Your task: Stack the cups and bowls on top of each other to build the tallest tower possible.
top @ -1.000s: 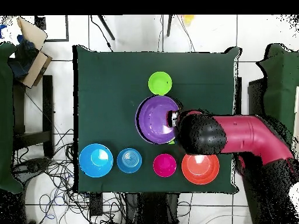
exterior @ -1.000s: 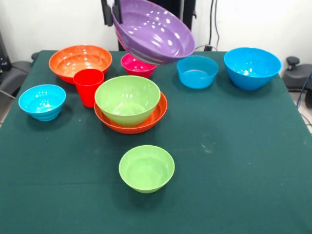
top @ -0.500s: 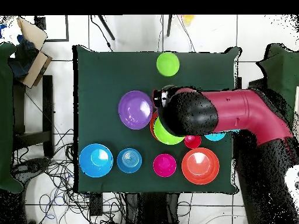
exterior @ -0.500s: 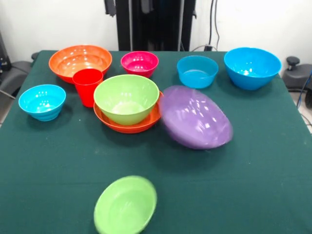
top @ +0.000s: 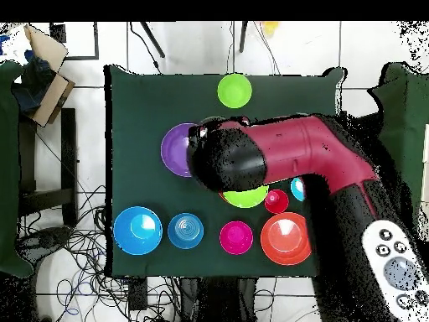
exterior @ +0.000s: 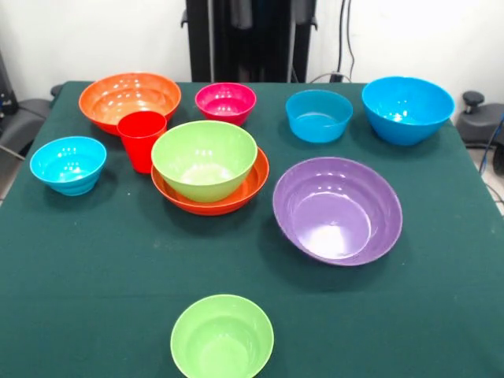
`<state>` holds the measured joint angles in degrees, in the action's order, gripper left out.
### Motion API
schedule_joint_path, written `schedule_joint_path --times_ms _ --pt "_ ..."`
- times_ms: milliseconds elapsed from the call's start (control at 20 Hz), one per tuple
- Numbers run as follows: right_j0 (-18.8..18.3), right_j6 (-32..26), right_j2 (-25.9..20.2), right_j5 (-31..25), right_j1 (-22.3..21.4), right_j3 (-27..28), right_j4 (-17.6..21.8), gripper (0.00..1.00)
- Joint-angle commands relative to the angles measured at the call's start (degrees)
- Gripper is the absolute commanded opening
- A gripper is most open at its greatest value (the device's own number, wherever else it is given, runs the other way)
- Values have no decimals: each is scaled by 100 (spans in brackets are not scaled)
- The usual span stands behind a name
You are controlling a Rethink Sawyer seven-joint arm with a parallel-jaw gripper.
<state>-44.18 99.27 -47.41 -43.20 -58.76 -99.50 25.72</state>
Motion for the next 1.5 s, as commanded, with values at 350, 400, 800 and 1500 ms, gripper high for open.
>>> schedule_joint_path --times_ms 350,400,800,1500 --pt "1440 1255 1289 1479 653 -187 1408 100" --pt "1544 1329 1409 1637 760 -161 1484 100" --pt "1915 1260 1938 2471 1498 81 1438 100" --pt "1815 840 1961 2651 1865 105 1084 100"
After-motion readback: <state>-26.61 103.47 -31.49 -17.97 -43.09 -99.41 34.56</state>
